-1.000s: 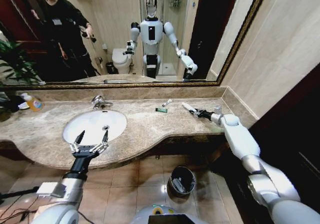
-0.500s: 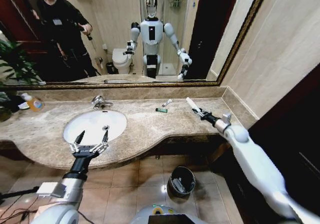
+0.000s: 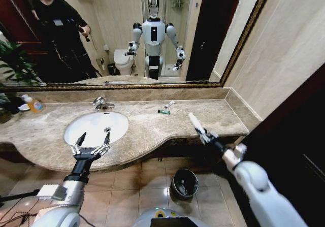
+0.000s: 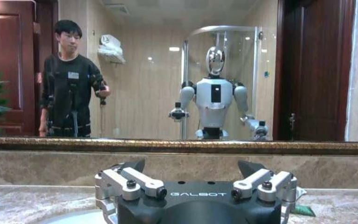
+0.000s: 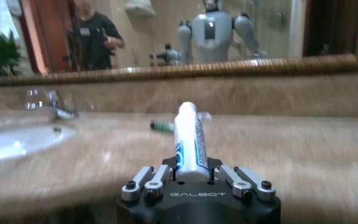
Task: Pick up the trash from the sink and place it in the trash bin.
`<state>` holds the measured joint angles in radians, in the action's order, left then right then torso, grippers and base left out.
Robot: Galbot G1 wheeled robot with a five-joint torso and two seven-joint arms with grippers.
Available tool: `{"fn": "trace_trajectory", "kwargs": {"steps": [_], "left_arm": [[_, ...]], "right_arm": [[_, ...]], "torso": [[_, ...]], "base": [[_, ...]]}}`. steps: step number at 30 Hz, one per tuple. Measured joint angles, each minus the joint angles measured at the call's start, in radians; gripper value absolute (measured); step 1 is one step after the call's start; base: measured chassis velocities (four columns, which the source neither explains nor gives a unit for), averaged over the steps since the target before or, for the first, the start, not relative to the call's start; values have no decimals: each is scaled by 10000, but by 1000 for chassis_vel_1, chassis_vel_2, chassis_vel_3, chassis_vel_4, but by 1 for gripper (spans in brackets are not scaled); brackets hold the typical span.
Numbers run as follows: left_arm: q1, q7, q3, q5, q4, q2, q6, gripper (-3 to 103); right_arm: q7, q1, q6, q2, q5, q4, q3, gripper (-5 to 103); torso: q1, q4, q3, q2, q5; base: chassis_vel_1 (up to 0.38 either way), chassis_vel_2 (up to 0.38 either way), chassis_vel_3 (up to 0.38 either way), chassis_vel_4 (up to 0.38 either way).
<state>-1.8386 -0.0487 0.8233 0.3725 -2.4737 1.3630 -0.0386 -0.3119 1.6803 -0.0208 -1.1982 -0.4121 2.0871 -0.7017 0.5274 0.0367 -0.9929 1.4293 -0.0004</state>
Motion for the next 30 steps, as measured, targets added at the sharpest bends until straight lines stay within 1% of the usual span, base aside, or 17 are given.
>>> {"fn": "trace_trajectory", "kwargs": {"steps": [1, 3, 4, 5, 6, 7, 8, 9, 12, 13, 17, 18, 20, 22, 23, 27, 30], "left_arm": [[0, 0, 0, 0, 0, 0, 0, 100], [0, -4, 0, -1, -1, -1, 0, 100], [0, -1, 0, 0, -1, -1, 0, 100], [0, -1, 0, 0, -1, -1, 0, 100], [0, -1, 0, 0, -1, -3, 0, 100], [0, 0, 0, 0, 0, -1, 0, 100], [0, 0, 0, 0, 0, -1, 0, 100], [0, 0, 0, 0, 0, -1, 0, 100], [0, -1, 0, -1, 0, -1, 0, 100], [0, -1, 0, -1, 0, -1, 0, 100], [0, 0, 0, 0, 0, -1, 0, 100], [0, 0, 0, 0, 0, -1, 0, 100], [0, 0, 0, -1, -1, -1, 0, 100], [0, 0, 0, 0, 0, -1, 0, 100], [0, 0, 0, 0, 0, -1, 0, 100], [0, 0, 0, 0, -1, -1, 0, 100], [0, 0, 0, 0, -1, -1, 0, 100]], "right_arm": [[0, 0, 0, 0, 0, 0, 0, 29], [-133, 759, 781, -683, 666, -200, 124, 29], [-163, 911, 1048, -926, 941, -402, 190, 29], [-163, 911, 1048, -926, 941, -402, 190, 29], [-219, 1040, 1476, -1395, 1463, -896, 324, 29], [-197, 1022, 1717, -1714, 1799, -1345, 430, 29], [-155, 956, 1873, -1927, 2033, -1743, 513, 29], [-155, 956, 1873, -1927, 2033, -1743, 513, 29], [67, 467, 2310, -2533, 2873, -3326, 733, 29], [67, 467, 2310, -2533, 2873, -3326, 733, 29], [537, -681, 2913, -2950, 3546, -5548, 969, 29], [537, -681, 2913, -2950, 3546, -5548, 969, 29], [1020, -1322, 3197, -2919, 3682, -6767, 1221, 29], [1336, -1760, 3331, -2846, 3705, -7696, 1389, 29], [1336, -1760, 3331, -2846, 3705, -7696, 1389, 29], [1505, -2266, 3525, -2835, 3814, -8968, 1417, 29], [1521, -2346, 3565, -2825, 3815, -9288, 1435, 29]], "torso": [[0, 0, 0, 0, 0], [-1, -2, 0, 1, -1], [-2, -3, 0, 1, 0], [-2, -3, 0, 1, 0], [-1, -2, 0, 1, 4], [0, 0, 0, 0, -1], [1, 0, -1, 0, 3], [1, 0, -1, 0, 3], [2, -1, -2, -1, 2], [2, -1, -2, -1, 2], [1, 1, -2, -1, 3], [1, 1, -2, -1, 3], [2, 3, -2, -2, 2], [3, 2, -2, -2, 5], [3, 2, -2, -2, 5], [3, 1, -2, -2, 4], [2, 1, -2, -2, 3]], "base": [[0, 0, 0, 0], [0, 0, 0, 0], [0, 0, 0, 0], [0, 0, 0, 0], [0, 0, 0, 0], [0, 0, 0, 0], [0, 0, 0, 0], [0, 0, 0, 0], [0, 0, 0, 0], [0, 0, 0, 0], [0, 0, 0, 0], [0, 0, 0, 0], [0, 0, 0, 0], [0, 0, 0, 0], [0, 0, 0, 0], [0, 0, 0, 0], [0, 0, 0, 0]]}}
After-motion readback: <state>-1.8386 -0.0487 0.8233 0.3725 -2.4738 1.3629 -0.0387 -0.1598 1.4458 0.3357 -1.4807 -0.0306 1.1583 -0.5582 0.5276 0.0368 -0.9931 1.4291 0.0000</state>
